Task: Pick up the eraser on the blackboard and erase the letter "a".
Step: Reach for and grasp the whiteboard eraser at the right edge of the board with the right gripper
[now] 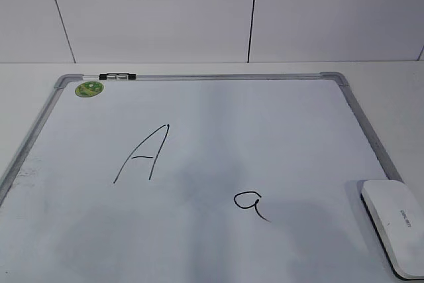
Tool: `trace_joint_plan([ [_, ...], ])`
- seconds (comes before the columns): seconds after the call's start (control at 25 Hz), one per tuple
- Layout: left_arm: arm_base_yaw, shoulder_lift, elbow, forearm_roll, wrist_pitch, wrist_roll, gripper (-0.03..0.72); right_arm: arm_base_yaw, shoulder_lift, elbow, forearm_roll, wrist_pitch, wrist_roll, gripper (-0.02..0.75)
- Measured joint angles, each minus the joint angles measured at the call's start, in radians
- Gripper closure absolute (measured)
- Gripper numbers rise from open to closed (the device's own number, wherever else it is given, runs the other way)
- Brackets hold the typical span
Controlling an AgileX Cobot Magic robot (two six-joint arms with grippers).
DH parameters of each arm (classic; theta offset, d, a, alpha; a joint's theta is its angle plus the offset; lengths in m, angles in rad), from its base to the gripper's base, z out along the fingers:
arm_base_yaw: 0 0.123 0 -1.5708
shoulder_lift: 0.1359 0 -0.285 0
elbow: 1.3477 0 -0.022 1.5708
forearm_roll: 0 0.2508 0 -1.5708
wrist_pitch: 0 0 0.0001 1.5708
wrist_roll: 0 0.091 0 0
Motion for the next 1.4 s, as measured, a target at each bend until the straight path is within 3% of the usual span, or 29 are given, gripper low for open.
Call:
trace_joint_plan([
  [1.4,0.0,0.0,0.0,0.0,0.0,0.0,0.317,0.0,0.0,0.0,0.0,0.0,0.0,0.178],
])
